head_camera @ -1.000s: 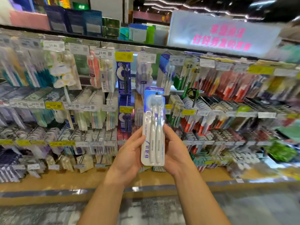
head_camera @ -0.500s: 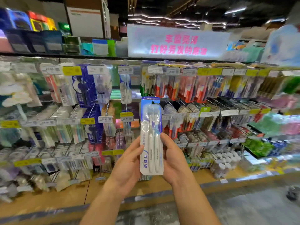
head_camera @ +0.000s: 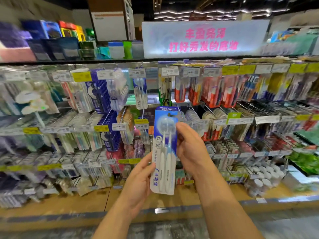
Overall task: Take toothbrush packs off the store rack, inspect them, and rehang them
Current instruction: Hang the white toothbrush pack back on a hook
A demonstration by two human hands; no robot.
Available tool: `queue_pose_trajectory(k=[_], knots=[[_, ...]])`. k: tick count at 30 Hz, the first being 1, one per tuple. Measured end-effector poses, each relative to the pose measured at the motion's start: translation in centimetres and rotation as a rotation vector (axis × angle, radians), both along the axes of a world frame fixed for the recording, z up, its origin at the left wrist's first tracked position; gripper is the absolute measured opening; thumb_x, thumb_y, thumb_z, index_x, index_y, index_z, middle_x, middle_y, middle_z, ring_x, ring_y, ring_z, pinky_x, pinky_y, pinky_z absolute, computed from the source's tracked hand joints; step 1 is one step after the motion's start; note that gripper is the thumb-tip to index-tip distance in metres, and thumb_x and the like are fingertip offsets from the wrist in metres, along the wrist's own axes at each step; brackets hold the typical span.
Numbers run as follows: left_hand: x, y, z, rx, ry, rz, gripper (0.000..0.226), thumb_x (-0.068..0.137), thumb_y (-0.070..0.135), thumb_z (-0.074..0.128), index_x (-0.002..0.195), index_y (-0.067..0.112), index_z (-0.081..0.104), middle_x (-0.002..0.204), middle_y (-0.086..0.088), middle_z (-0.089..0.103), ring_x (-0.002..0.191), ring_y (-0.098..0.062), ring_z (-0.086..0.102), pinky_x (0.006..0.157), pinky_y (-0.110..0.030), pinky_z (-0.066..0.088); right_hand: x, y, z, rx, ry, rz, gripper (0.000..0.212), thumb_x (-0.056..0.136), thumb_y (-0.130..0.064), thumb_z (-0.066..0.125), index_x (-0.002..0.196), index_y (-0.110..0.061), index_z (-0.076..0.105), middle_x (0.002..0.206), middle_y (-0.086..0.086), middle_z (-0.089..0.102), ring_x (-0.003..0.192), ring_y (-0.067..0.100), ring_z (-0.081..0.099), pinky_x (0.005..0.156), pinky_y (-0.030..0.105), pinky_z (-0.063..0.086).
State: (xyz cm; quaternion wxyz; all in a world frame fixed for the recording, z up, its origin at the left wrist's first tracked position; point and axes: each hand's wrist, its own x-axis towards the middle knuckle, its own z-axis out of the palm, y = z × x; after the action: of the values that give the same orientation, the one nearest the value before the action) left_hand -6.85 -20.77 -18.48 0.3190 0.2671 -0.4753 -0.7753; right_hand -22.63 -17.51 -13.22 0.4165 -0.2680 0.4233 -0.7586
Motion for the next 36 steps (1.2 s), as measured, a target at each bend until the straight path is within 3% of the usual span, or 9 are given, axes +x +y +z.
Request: queue_pose_trajectory(k=[3, 7, 12, 15, 18, 25, 31, 34, 36], knots=[[-0.1, -2.4, -0.4, 0.028, -0.021, 0.053, 0.038, 0.107, 0.009, 0.042, 0.133, 0.026, 0.063, 0.127, -0.006, 0.074, 0.112, -0.025, 0.072, 0.092, -0.047, 0.055, -0.7, -3.5, 1.4, 0.025, 0.093, 0.000, 0.018, 0.101, -0.019, 0.059, 0.111, -0.006, 0.067, 0.089, 0.005, 0.074, 0.074, 0.017, 0.069, 0.069, 0.035, 0.053], [-0.7, -6.7, -0.8, 0.016, -0.041, 0.090, 0.038, 0.107, 0.009, 0.042, 0.135, 0.024, 0.062, 0.127, -0.007, 0.073, 0.116, -0.028, 0.070, 0.102, -0.057, 0.051, -1.1, -8.1, 2.7, 0.074, 0.160, 0.002, 0.012, 0.101, -0.018, 0.060, 0.089, -0.017, 0.065, 0.075, -0.001, 0.071, 0.059, 0.011, 0.064, 0.047, 0.022, 0.048], [-2.1, -13.1, 0.0, -0.094, -0.121, 0.093, 0.036, 0.108, 0.014, 0.043, 0.130, 0.032, 0.064, 0.120, -0.002, 0.076, 0.110, -0.025, 0.073, 0.094, -0.055, 0.057, -1.3, -15.0, 3.7, 0.056, 0.062, -0.032, 0.005, 0.099, -0.013, 0.061, 0.096, -0.009, 0.062, 0.067, 0.001, 0.069, 0.050, 0.010, 0.065, 0.042, 0.020, 0.048], [-3.0, -17.6, 0.2, -0.175, -0.158, 0.133, 0.034, 0.107, 0.011, 0.045, 0.126, 0.030, 0.065, 0.111, 0.002, 0.079, 0.102, -0.019, 0.076, 0.083, -0.043, 0.061, -1.5, -19.9, 4.0, 0.070, 0.019, -0.090, 0.008, 0.096, -0.008, 0.064, 0.102, -0.003, 0.064, 0.071, 0.007, 0.067, 0.053, 0.016, 0.066, 0.044, 0.022, 0.050], [-3.5, -22.1, 0.0, -0.203, -0.187, 0.154, 0.033, 0.107, 0.011, 0.048, 0.124, 0.032, 0.066, 0.112, 0.005, 0.078, 0.102, -0.016, 0.075, 0.077, -0.035, 0.061, -2.0, -24.6, 3.8, 0.097, 0.032, -0.146, 0.005, 0.092, -0.007, 0.069, 0.090, -0.006, 0.064, 0.065, 0.004, 0.068, 0.052, 0.016, 0.066, 0.045, 0.024, 0.051], [-5.5, -31.8, -0.6, -0.389, -0.342, 0.145, 0.034, 0.102, 0.006, 0.056, 0.111, 0.036, 0.069, 0.103, -0.003, 0.077, 0.099, -0.022, 0.074, 0.095, -0.050, 0.057, -3.8, -33.5, 3.3, 0.198, 0.054, -0.234, 0.009, 0.092, -0.007, 0.069, 0.086, -0.011, 0.065, 0.073, 0.008, 0.065, 0.059, 0.020, 0.064, 0.049, 0.026, 0.053], [-7.0, -36.5, 0.0, -0.488, -0.371, 0.211, 0.027, 0.099, 0.007, 0.062, 0.108, 0.032, 0.069, 0.100, 0.015, 0.075, 0.093, 0.007, 0.069, 0.084, -0.019, 0.057, -5.7, -37.3, 2.9, 0.119, 0.088, -0.255, 0.011, 0.095, -0.008, 0.067, 0.087, -0.015, 0.065, 0.074, 0.006, 0.066, 0.057, 0.017, 0.063, 0.043, 0.021, 0.048], [-8.0, -37.7, 0.1, -0.481, -0.364, 0.222, 0.019, 0.098, 0.011, 0.065, 0.109, 0.024, 0.071, 0.104, 0.009, 0.076, 0.099, -0.004, 0.070, 0.089, -0.026, 0.058, -7.1, -38.2, 2.2, 0.026, 0.163, -0.231, 0.009, 0.095, -0.011, 0.069, 0.088, -0.016, 0.064, 0.085, 0.008, 0.067, 0.071, 0.021, 0.063, 0.056, 0.028, 0.052], [-8.8, -38.2, 0.1, -0.472, -0.361, 0.231, 0.017, 0.098, 0.013, 0.066, 0.106, 0.027, 0.071, 0.104, 0.008, 0.076, 0.100, -0.004, 0.070, 0.088, -0.025, 0.057, -7.8, -38.6, 1.9, -0.035, 0.162, -0.220, 0.013, 0.095, -0.009, 0.069, 0.086, -0.017, 0.063, 0.077, 0.001, 0.067, 0.068, 0.016, 0.062, 0.059, 0.028, 0.052]])
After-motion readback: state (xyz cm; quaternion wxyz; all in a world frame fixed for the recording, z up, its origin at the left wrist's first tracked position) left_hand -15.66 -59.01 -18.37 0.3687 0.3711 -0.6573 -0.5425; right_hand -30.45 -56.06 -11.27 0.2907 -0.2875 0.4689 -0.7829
